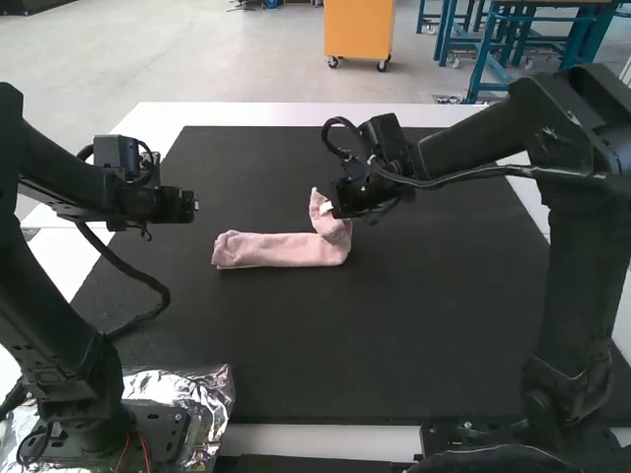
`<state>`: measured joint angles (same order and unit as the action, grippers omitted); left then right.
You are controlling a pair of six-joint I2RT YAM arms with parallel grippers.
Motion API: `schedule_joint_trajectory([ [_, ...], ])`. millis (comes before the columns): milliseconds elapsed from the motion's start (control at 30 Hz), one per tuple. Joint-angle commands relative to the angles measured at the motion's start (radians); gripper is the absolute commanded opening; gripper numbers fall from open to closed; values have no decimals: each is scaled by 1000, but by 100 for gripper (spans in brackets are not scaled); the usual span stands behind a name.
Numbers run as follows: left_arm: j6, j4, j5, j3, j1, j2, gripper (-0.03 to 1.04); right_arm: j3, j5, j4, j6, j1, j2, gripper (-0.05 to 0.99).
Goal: Fold the towel.
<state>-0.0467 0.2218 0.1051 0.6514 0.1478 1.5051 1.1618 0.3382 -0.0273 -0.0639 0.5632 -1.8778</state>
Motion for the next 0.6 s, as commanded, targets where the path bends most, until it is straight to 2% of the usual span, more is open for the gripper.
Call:
schedule_joint_trajectory([
  [0, 11, 11, 1, 14, 52, -23, 97, 64, 13, -6, -39, 53, -41, -3],
  [167, 57, 42, 5, -7, 119, -23, 97, 147, 12, -6, -56, 112, -121, -3],
  [233, 65, 45, 22, -18, 139, -25, 97, 182, 12, -5, -60, 129, -153, -3],
  [567, 122, 125, 47, -81, 188, -23, 97, 375, 12, 26, -74, 204, -307, -3],
])
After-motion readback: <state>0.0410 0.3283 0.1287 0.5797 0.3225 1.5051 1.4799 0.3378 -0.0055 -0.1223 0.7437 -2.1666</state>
